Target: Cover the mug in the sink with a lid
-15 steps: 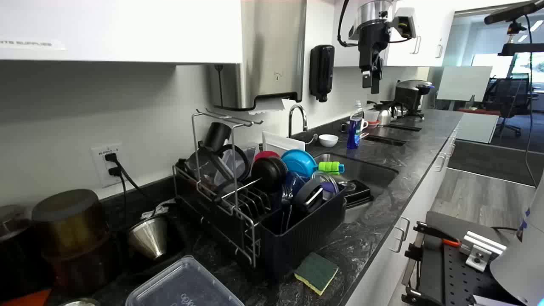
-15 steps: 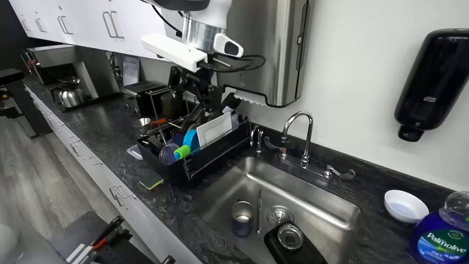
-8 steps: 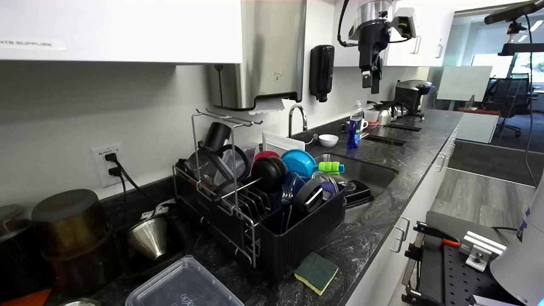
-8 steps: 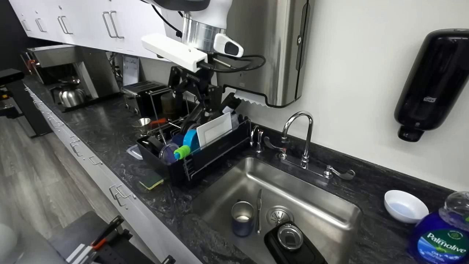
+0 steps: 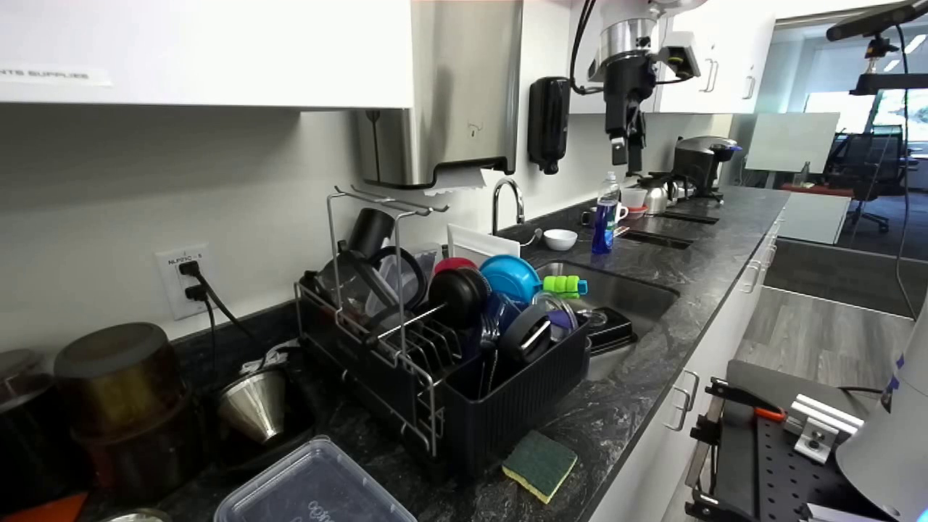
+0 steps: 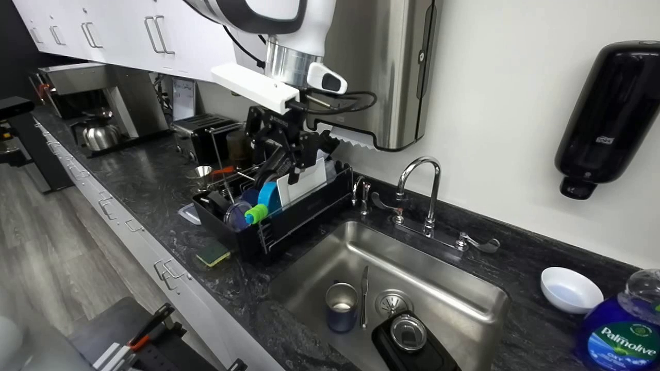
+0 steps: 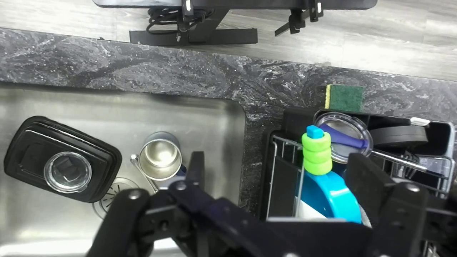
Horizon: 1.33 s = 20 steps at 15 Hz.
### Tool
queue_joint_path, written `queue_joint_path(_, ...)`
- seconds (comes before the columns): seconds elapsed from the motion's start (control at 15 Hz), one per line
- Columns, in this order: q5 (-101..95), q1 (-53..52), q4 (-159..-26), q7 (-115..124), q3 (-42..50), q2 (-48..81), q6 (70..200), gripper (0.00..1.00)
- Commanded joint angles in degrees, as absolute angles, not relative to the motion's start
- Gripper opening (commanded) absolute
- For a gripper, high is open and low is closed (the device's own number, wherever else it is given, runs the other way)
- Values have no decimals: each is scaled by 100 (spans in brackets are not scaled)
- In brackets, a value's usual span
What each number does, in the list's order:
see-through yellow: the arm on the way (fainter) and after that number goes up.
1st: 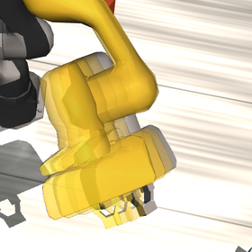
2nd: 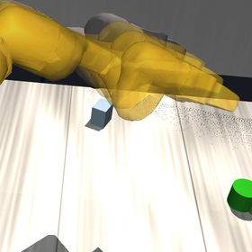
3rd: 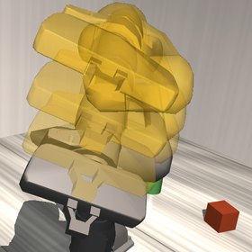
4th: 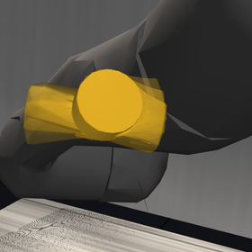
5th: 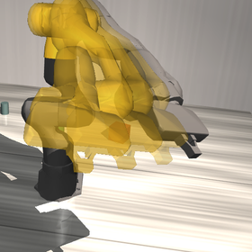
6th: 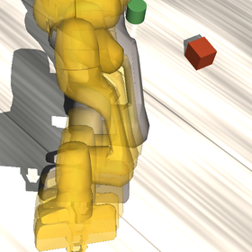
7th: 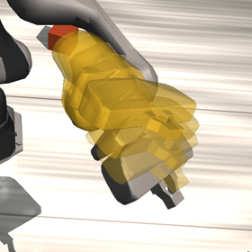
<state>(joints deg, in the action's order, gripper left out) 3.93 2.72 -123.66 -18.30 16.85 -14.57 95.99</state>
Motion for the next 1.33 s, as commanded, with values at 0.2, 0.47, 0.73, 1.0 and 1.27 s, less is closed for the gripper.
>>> queue_joint_path(0.2,438,610,-12456,-2436,1559,-545,11199,100)
queue_joint_path(0.47,480,786,-12562,-2560,1556,-299,11892,100)
queue_joint_path(0.73,405,1009,-12746,-2655,1623,-47,12382,100)
queue_joint_path(1.0,369,1276,-12764,-2672,1631,472,12524,100)
queue_joint_path(1.27,379,1333,-12776,-2629,1571,493,12494,100)
